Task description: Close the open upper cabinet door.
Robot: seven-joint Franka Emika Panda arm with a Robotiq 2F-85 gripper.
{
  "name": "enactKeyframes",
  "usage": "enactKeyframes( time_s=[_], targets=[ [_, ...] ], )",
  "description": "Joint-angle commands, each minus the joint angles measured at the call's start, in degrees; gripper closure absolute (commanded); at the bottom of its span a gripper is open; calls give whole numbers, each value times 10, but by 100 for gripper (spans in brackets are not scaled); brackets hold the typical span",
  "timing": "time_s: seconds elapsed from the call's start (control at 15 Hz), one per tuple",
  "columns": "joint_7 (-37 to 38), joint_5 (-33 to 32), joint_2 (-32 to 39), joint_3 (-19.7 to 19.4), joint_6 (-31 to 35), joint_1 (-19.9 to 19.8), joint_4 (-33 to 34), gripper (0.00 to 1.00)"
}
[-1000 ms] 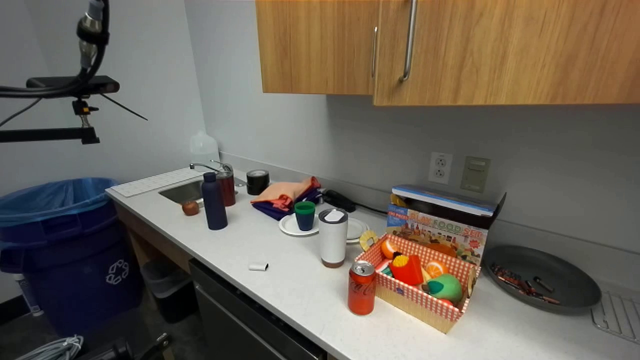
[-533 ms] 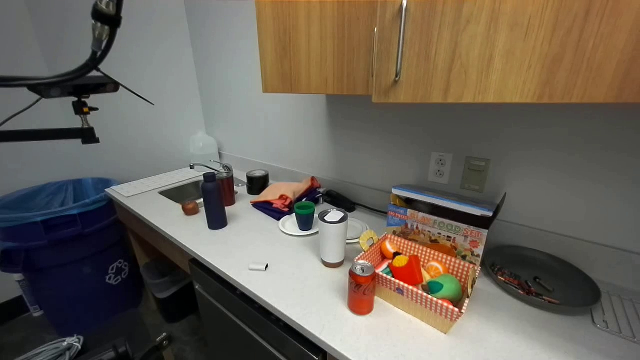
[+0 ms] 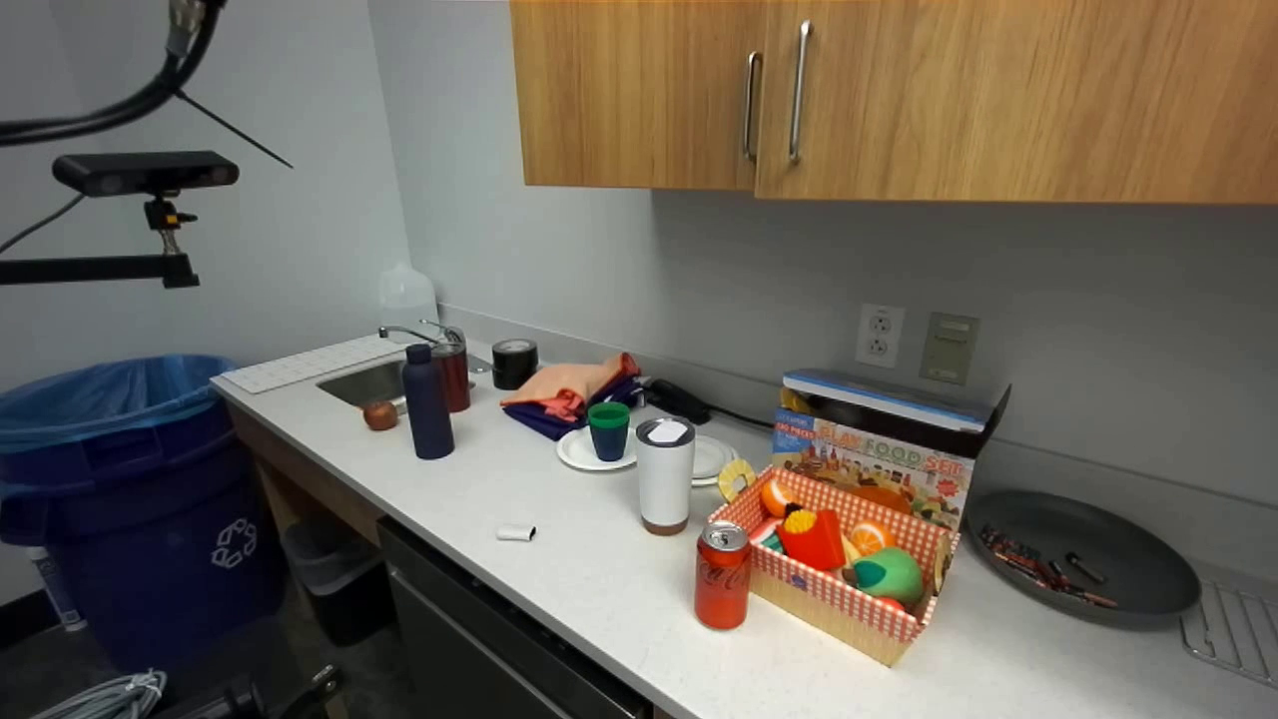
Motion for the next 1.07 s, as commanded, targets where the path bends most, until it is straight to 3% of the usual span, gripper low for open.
enactKeyframes(
  time_s=[0.0,0.47,1.0],
  targets=[
    [-26,35,16,4,-20,6,42,0],
    [-10,0,-5,19,-13,-12,15,0],
    [18,-99,-93,29,-29,-46,-84,0]
  ],
)
